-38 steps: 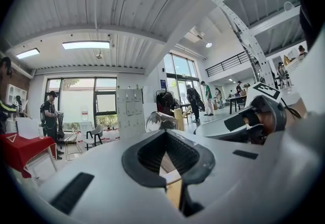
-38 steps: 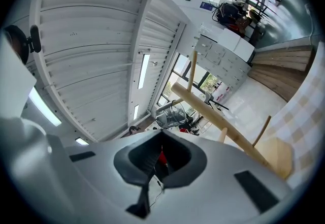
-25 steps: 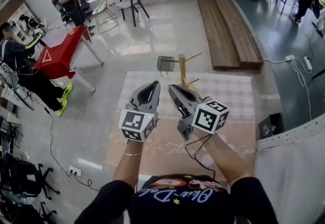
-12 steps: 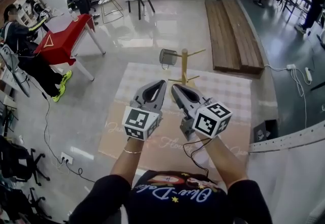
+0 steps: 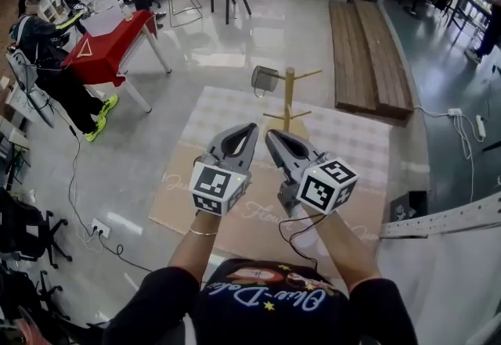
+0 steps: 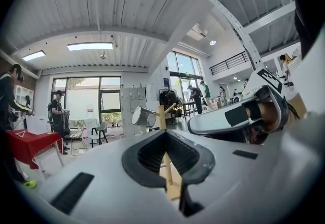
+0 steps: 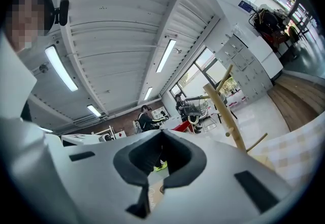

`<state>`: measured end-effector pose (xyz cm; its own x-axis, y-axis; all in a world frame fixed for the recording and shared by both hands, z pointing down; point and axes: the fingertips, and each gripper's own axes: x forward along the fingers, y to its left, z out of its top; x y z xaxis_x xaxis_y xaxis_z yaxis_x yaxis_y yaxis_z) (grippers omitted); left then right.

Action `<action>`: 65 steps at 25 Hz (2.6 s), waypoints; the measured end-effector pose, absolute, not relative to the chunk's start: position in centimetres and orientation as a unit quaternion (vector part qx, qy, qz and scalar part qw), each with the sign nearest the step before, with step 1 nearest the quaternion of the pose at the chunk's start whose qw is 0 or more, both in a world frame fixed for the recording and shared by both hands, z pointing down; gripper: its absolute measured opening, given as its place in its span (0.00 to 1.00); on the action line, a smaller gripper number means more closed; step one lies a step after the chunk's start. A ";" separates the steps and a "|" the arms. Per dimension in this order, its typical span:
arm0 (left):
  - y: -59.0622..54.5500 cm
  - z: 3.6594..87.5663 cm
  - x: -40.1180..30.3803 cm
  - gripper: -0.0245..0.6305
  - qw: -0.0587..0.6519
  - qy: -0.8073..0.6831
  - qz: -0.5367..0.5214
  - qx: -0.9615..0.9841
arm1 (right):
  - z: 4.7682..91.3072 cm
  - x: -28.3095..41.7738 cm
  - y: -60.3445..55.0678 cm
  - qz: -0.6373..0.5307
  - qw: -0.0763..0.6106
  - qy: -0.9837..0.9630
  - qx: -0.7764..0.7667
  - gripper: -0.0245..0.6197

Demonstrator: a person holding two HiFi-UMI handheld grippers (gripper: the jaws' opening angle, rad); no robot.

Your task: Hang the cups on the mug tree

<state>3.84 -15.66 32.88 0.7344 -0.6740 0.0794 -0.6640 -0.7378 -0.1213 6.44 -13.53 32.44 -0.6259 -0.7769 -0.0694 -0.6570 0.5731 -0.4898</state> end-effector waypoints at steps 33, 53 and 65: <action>-8.7 36.9 -5.6 0.05 0.003 0.504 -0.101 -0.858 | 36.0 0.1 -8.9 -0.251 0.106 0.916 -0.296 0.05; -6.9 39.6 -8.0 0.05 -0.009 0.526 -0.108 -0.844 | 38.6 -1.4 -8.4 -0.249 0.086 0.923 -0.280 0.05; -7.0 41.1 -8.5 0.05 -0.008 0.516 -0.106 -0.850 | 40.3 -2.8 -8.0 -0.250 0.077 0.927 -0.268 0.05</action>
<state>-8.55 -6.99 41.08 0.4443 -0.8759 0.1882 -0.8794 -0.4665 -0.0952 -2.81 -8.03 40.31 -0.8447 -0.5352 -0.0092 -0.4578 0.7311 -0.5059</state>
